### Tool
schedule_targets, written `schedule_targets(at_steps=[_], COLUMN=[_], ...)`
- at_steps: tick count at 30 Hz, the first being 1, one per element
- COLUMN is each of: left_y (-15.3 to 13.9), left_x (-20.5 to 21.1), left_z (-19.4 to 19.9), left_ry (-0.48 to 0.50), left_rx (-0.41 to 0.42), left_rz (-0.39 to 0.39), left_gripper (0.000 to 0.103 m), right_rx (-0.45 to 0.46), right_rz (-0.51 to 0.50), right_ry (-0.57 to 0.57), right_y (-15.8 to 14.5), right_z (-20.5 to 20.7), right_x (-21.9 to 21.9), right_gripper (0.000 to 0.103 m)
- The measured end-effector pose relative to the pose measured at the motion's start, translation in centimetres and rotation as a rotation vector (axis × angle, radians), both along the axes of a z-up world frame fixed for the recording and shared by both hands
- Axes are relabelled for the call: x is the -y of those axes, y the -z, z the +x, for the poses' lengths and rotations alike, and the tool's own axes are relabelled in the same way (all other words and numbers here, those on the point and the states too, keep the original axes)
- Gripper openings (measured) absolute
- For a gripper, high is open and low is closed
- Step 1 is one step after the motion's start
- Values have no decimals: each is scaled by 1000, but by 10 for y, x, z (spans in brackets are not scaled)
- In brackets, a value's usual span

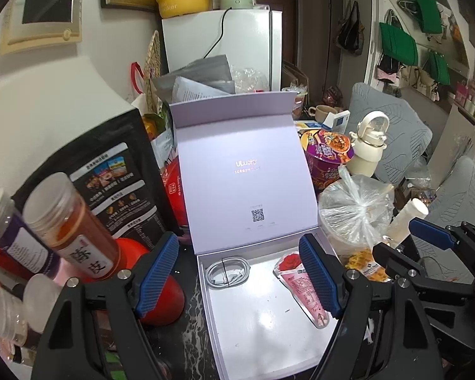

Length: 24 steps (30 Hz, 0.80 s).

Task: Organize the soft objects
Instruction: 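Withdraw both tools from the gift box back over the table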

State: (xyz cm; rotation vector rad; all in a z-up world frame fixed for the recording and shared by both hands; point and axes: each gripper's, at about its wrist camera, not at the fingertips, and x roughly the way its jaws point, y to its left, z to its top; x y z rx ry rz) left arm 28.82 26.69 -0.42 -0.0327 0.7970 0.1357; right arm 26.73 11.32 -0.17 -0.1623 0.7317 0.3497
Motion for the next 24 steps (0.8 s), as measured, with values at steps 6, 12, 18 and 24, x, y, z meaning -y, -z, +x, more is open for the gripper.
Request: schedule_targets(at_steps=[6, 12, 18, 24], left_y=[-28, -50, -60, -62], left_x=[5, 12, 22, 37], left_z=[-32, -62, -92, -124], left_ry=[1, 8, 23, 42], left_rx=[45, 75, 86, 81], left_rz=[7, 12, 17, 11], left_gripper=[79, 79, 79, 79], right_rx=[39, 64, 66, 58], right_rz=[11, 22, 25, 21], right_ry=[0, 2, 3, 2], right_y=[-21, -33, -35, -31], right_z=[-33, -67, -100, -129], right_x=[6, 14, 25, 40], right_gripper=[58, 58, 58, 58])
